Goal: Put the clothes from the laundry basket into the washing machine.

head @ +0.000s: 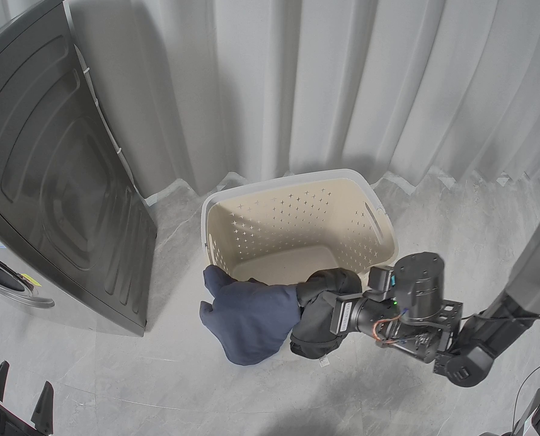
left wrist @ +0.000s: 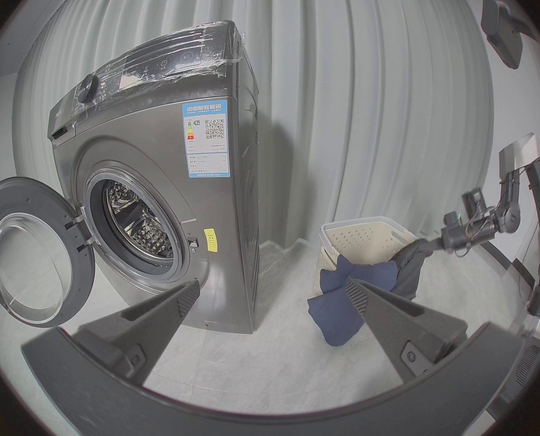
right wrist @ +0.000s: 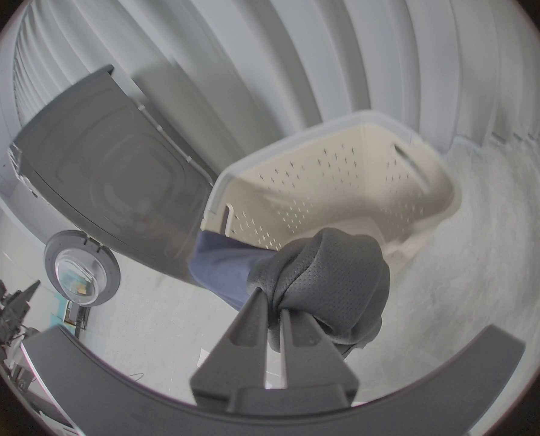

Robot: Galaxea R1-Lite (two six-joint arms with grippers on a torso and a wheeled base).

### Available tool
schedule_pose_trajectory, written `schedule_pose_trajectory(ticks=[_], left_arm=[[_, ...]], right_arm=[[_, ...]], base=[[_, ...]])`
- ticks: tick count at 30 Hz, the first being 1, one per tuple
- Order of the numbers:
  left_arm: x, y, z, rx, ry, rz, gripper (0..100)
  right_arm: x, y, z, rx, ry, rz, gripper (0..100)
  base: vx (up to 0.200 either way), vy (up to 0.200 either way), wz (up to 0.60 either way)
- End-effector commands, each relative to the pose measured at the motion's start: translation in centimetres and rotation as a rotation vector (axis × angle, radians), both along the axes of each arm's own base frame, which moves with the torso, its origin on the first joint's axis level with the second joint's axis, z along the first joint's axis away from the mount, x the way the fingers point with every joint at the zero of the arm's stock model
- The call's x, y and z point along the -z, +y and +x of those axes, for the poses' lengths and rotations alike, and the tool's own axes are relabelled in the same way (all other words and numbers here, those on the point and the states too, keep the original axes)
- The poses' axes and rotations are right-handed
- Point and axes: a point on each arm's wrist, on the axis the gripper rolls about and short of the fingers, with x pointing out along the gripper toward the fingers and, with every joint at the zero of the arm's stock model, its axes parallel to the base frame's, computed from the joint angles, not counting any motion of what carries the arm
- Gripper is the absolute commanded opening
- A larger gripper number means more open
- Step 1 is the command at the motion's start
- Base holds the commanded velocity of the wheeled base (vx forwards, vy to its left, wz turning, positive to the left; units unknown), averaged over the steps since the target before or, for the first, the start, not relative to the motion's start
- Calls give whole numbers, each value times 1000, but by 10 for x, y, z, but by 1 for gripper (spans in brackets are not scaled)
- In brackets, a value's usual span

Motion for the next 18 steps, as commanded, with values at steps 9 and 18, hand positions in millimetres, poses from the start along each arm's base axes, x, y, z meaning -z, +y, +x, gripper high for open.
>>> schedule_pose_trajectory(ticks=[9, 18], left_arm=[[5, 0, 0, 2, 7, 3, 100], [5, 0, 0, 4, 7, 1, 100]], right_arm=[[-125, -67, -81, -146, -457, 98, 0], [-125, -74, -91, -162, -473, 90, 0]], base=[[0, 0, 0], [-178, 0, 0]])
